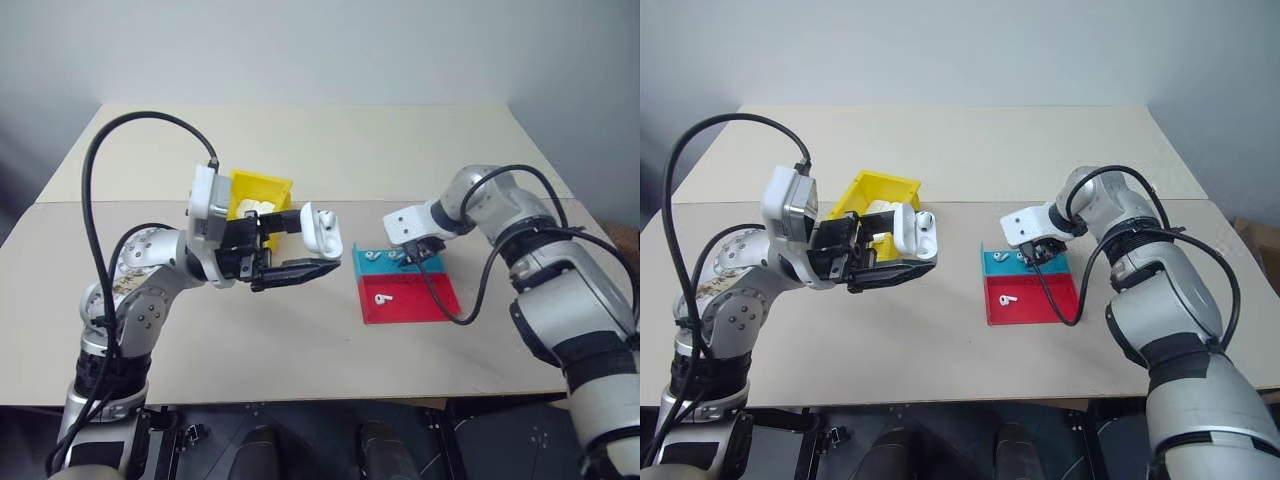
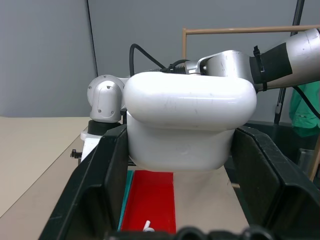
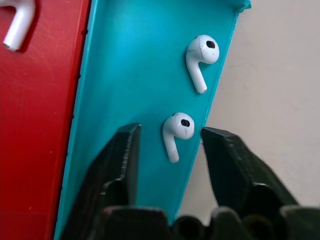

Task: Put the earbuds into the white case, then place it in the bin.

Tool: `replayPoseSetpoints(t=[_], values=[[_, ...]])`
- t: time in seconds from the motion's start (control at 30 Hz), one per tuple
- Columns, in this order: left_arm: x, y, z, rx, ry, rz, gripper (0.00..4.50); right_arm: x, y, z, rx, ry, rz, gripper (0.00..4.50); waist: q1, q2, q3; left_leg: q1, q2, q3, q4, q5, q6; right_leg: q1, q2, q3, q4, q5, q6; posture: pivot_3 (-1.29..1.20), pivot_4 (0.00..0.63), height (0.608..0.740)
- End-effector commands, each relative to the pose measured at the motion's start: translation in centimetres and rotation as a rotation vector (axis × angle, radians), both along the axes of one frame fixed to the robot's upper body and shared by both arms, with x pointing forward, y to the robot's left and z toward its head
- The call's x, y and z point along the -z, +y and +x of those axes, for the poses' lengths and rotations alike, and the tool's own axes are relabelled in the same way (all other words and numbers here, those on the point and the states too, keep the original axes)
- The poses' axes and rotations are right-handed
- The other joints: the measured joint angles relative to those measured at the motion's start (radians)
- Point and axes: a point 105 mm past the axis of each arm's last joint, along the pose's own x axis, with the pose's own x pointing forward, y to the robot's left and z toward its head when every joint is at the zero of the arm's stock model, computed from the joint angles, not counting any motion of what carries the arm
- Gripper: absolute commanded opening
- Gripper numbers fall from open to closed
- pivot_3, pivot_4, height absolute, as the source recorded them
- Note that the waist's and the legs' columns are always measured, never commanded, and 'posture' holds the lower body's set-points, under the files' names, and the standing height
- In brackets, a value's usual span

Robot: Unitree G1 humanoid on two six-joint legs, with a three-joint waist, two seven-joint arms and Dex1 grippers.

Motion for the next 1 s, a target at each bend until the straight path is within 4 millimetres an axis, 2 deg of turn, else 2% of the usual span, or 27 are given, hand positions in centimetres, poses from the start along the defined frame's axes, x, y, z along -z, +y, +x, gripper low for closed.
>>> replayPoseSetpoints(t=[0.03, 0.63, 0.73, 0.83, 1.0], values=[[-1.0, 0.4, -0.8, -0.002, -0.049, -0.018, 2.81, -1.4, 0.1, 0.5, -0.010, -0.056, 0.006, 2.29, -0.001, 0.000, 0.000, 0.000, 0.000, 0.000, 0.000, 0.000, 0.000, 0.000, 0.000, 0.000, 0.000, 0.000, 0.000, 0.00, 0.150, 0.740], [-0.9, 0.9, -0.9, -0.034, -0.049, -0.006, 2.81, 0.4, 0.3, 0.8, 0.041, -0.040, 0.009, 2.29, -0.013, 0.000, 0.000, 0.001, 0.000, 0.000, 0.000, 0.000, 0.000, 0.001, 0.000, 0.000, 0.001, 0.000, 0.000, 0.00, 0.150, 0.740], [-1.0, 1.0, -1.0, -0.038, -0.050, -0.006, 2.81, 0.7, 0.2, 0.5, 0.038, -0.008, 0.003, 1.68, -0.012, 0.000, 0.000, 0.001, 0.000, 0.000, 0.000, 0.000, 0.000, 0.001, 0.000, 0.000, 0.001, 0.000, 0.000, 0.00, 0.150, 0.740], [-1.0, 1.1, -1.0, -0.044, -0.051, -0.002, 2.81, 0.8, 0.2, 0.4, 0.037, 0.003, 0.001, 0.69, -0.013, 0.000, 0.000, 0.001, 0.000, 0.000, 0.000, 0.000, 0.000, 0.001, 0.000, 0.000, 0.001, 0.000, 0.000, 0.00, 0.150, 0.740], [-1.0, 1.2, -1.0, -0.045, -0.050, 0.001, 2.81, 0.9, 0.4, 0.4, 0.040, 0.006, 0.014, 0.61, -0.013, 0.000, 0.000, 0.001, 0.000, 0.000, 0.000, 0.000, 0.000, 0.001, 0.000, 0.000, 0.001, 0.000, 0.000, 0.00, 0.150, 0.740]])
